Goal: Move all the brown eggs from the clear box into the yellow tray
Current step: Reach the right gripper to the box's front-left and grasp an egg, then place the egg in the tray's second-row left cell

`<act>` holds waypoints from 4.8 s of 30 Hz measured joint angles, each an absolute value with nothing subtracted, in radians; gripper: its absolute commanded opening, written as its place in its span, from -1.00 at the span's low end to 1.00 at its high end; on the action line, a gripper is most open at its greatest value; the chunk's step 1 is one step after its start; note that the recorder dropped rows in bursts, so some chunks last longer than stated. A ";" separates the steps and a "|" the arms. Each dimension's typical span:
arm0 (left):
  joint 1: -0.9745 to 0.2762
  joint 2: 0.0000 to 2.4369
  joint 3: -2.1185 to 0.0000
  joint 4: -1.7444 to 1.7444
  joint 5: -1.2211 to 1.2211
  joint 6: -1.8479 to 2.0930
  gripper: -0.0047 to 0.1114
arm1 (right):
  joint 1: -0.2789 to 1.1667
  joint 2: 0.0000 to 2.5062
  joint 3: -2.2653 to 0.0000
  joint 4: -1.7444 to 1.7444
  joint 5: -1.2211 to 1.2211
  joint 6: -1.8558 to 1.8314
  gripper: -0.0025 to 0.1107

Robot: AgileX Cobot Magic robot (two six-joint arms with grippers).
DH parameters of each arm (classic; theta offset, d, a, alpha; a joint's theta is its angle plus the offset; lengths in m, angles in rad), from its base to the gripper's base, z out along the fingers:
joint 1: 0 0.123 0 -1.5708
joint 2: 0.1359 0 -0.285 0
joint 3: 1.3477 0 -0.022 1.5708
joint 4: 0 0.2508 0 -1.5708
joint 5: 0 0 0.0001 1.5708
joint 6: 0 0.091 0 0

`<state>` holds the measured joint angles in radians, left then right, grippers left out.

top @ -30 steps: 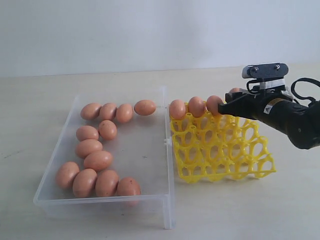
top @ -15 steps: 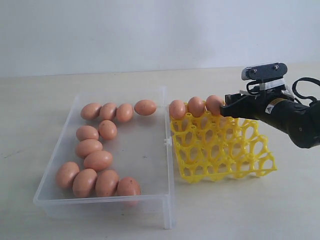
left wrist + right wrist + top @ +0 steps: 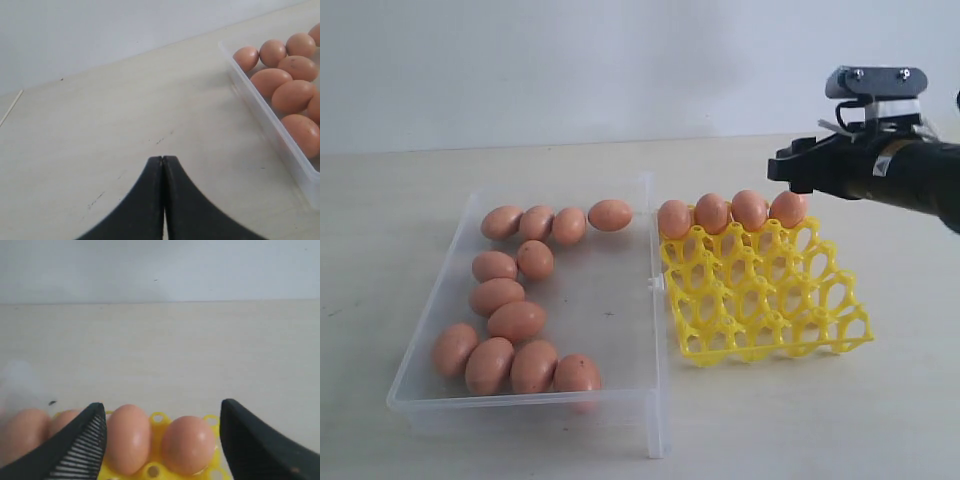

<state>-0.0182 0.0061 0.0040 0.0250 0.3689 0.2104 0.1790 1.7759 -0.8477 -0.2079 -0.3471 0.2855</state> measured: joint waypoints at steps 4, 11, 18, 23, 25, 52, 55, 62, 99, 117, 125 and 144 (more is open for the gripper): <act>-0.018 0.006 0.004 0.025 0.369 0.210 -0.92 | 0.301 1.658 -0.928 -0.317 0.015 0.448 0.12; -0.018 0.006 0.004 0.025 0.369 0.210 -0.92 | 0.553 1.643 -1.046 -0.266 0.228 0.402 0.09; -0.018 0.006 0.004 0.025 0.369 0.210 -0.92 | 0.722 1.867 -1.317 0.083 0.558 0.074 0.06; -0.018 0.006 0.004 0.025 0.369 0.210 -0.92 | 0.805 2.059 -1.601 0.153 0.909 -0.108 0.05; -0.018 0.006 0.004 0.025 0.369 0.210 -0.92 | 0.824 2.115 -1.710 0.166 0.986 -0.176 0.04; -0.018 0.006 0.004 0.025 0.369 0.210 -0.92 | 0.862 2.429 -2.095 0.071 1.098 -0.461 0.04; -0.018 0.006 0.004 0.025 0.369 0.210 -0.92 | 0.862 2.439 -2.095 0.069 1.083 -0.461 0.04; -0.018 0.006 0.004 0.025 0.369 0.210 -0.92 | 0.862 2.459 -2.095 0.056 1.048 -0.450 -0.37; -0.018 0.006 0.004 0.025 0.369 0.210 -0.92 | 0.504 1.844 -0.824 -0.145 -0.491 -0.164 -0.96; -0.018 0.006 0.004 0.025 0.369 0.210 -0.92 | 0.460 2.025 -0.797 -0.170 -0.724 -0.047 -0.54; -0.018 0.006 0.004 0.025 0.369 0.210 -0.92 | 0.457 2.025 -0.797 -0.168 -0.727 -0.020 0.29; -0.018 0.006 0.004 0.025 0.369 0.210 -0.92 | 0.540 1.553 -0.969 -0.152 0.168 0.163 0.09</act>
